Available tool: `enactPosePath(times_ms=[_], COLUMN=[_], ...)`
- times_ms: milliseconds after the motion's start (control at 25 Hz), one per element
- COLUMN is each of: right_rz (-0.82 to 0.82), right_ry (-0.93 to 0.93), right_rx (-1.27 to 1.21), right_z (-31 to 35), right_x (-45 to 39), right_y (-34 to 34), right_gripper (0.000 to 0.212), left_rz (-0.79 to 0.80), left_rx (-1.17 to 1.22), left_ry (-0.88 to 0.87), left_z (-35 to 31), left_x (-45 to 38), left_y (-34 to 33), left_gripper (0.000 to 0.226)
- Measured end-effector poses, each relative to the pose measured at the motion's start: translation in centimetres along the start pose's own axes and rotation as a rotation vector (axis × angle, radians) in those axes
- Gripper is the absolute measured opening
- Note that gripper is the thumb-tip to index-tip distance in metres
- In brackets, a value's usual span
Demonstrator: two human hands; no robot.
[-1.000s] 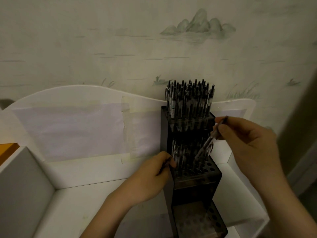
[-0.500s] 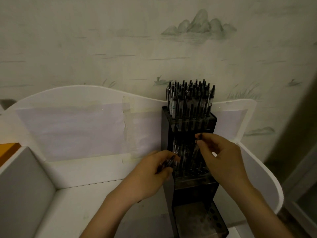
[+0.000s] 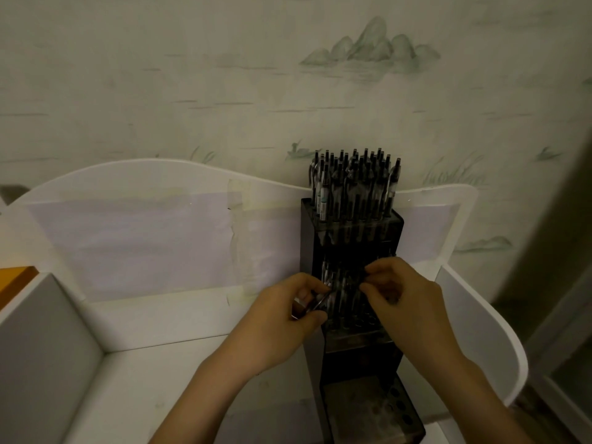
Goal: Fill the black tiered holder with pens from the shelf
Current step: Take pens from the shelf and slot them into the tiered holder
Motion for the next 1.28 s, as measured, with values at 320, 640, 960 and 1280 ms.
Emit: enactPosePath(times_ms=[320, 640, 960, 1280], right_rz=[0.099, 0.255, -0.063, -0.138], right_ry=[0.12, -0.117, 0.05, 0.201], right_rx=[-0.011, -0.381, -0.461, -0.112], right_z=[1.9, 1.9, 3.3, 1.8], right_x=[2.9, 2.4, -0.3, -0.7], right_y=[-0.6, 0.0, 5.3, 3.5], right_gripper=[0.011, 0.014, 0.004, 0.007], left_rz=[0.015, -0.001, 0.006, 0.136], left_rx=[0.029, 0.07, -0.332, -0.754], left_ry=[-0.033, -0.071, -0.106, -0.096], left_z=[-0.8, -1.6, -0.9, -1.4], left_x=[-0.2, -0.4, -0.1, 0.8], left_y=[-0.7, -1.0, 0.8, 0.5], left_gripper=[0.024, 0.023, 0.032, 0.051])
Point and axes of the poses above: each hand's wrist, its own x-axis away from the middle knuckle, its own y-axis out of the back of the hand, z = x × y, the point moved 2 cm from there along -x, towards the middle knuckle, and after that the axes turned 15 degrees about -y, right-handed, at the moved point
